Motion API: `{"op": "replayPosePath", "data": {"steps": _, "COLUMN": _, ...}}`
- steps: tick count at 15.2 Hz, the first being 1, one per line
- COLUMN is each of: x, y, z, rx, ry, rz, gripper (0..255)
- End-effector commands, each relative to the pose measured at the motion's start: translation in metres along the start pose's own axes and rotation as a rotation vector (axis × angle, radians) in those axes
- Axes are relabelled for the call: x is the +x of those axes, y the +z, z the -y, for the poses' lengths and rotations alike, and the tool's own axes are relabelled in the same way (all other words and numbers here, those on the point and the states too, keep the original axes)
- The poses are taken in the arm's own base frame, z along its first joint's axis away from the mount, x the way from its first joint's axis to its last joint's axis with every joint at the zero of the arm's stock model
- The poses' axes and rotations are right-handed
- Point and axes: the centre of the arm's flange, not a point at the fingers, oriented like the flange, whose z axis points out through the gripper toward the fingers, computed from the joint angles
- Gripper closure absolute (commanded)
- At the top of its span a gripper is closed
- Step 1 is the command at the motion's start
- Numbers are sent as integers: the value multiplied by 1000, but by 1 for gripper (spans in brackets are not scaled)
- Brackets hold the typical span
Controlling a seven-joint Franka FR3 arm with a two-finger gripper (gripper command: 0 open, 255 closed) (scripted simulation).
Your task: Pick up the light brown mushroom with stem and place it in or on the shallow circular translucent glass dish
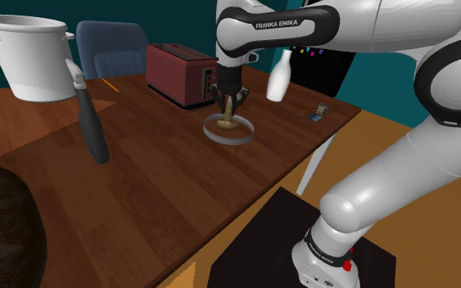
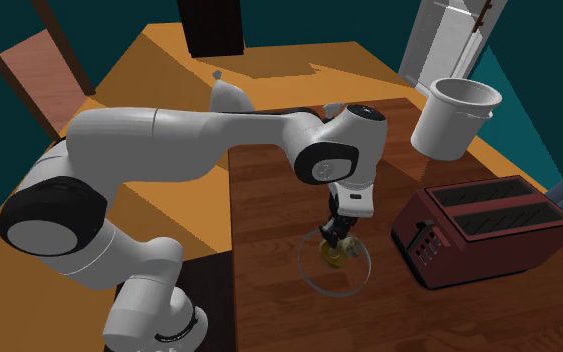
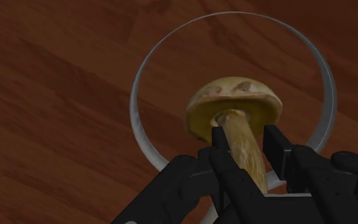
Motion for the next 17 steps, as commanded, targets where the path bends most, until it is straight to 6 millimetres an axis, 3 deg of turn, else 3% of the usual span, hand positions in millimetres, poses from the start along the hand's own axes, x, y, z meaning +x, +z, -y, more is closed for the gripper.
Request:
{"op": "replayPosePath", "data": {"steps": 1, "x": 0, "y": 7, "z": 0, "rx": -10, "ry": -1, "rz": 7, "gripper": 255}}
{"op": "replayPosePath", "data": {"steps": 6, "x": 0, "y": 7, "z": 0, "rx": -10, "ry": -1, "rz": 7, "gripper": 255}}
{"op": "replayPosePath", "data": {"steps": 7, "x": 0, "y": 7, "z": -1, "rx": -10, "ry": -1, "rz": 7, "gripper": 0}}
{"op": "replayPosePath", "data": {"steps": 12, "x": 0, "y": 7, "z": 0, "rx": -10, "ry": -1, "rz": 7, "gripper": 0}}
{"op": "replayPosePath", "data": {"steps": 16, "x": 0, "y": -43, "z": 1, "rx": -10, "ry": -1, "rz": 7, "gripper": 0}}
{"op": "replayPosePath", "data": {"steps": 17, "x": 0, "y": -43, "z": 1, "rx": -10, "ry": -1, "rz": 7, "gripper": 0}}
